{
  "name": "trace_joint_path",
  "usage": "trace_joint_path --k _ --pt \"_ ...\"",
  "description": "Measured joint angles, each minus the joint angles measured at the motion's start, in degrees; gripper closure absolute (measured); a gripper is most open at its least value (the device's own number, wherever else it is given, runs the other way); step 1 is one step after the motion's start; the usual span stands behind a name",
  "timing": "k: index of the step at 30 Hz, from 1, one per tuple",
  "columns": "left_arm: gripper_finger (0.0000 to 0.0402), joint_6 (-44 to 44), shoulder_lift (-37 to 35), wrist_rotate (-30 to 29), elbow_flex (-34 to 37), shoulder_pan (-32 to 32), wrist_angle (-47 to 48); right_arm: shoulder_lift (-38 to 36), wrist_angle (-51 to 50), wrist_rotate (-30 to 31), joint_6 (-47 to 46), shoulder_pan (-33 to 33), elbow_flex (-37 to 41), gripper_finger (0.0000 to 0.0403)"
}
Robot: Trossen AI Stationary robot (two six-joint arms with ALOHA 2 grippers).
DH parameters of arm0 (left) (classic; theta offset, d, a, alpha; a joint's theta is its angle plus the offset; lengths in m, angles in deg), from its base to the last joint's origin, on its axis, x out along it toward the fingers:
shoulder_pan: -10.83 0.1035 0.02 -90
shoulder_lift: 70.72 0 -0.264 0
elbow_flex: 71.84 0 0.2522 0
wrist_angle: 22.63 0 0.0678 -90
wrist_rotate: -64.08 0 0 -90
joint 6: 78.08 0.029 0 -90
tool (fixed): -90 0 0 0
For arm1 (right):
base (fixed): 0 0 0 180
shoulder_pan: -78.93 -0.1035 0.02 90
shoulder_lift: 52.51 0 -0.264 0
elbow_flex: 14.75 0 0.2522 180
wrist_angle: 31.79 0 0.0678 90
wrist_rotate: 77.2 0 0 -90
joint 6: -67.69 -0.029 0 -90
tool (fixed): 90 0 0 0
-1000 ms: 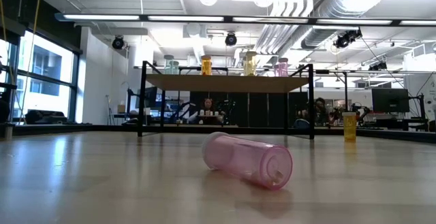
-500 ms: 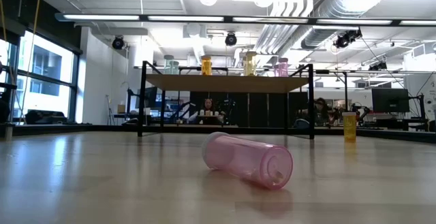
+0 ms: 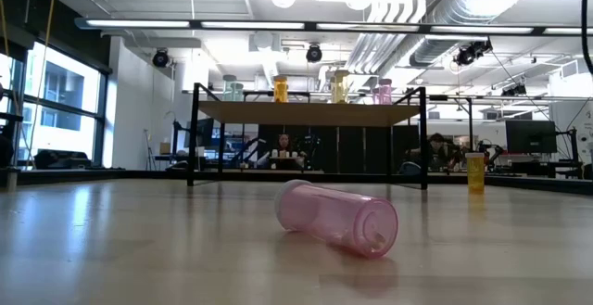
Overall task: Pick and place medicine bottles onto shelf by color
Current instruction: Put the violet pill bottle on the shelf aligned with the other violet pill bottles
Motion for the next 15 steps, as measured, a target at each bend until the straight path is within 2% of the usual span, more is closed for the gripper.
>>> trace_joint_path --k 6,15 --pt "0.0183 0.00 0.00 0.00 0.00 0.00 0.01 5.65 -1.04 -2.75 -3.15 -0.95 -1.03 0.0235" --pt "0.0183 -0.09 0.02 0.00 0.00 0.00 0.01 10.94 0.05 -2.72 -7.91 -2.81 -1.05 0.0235"
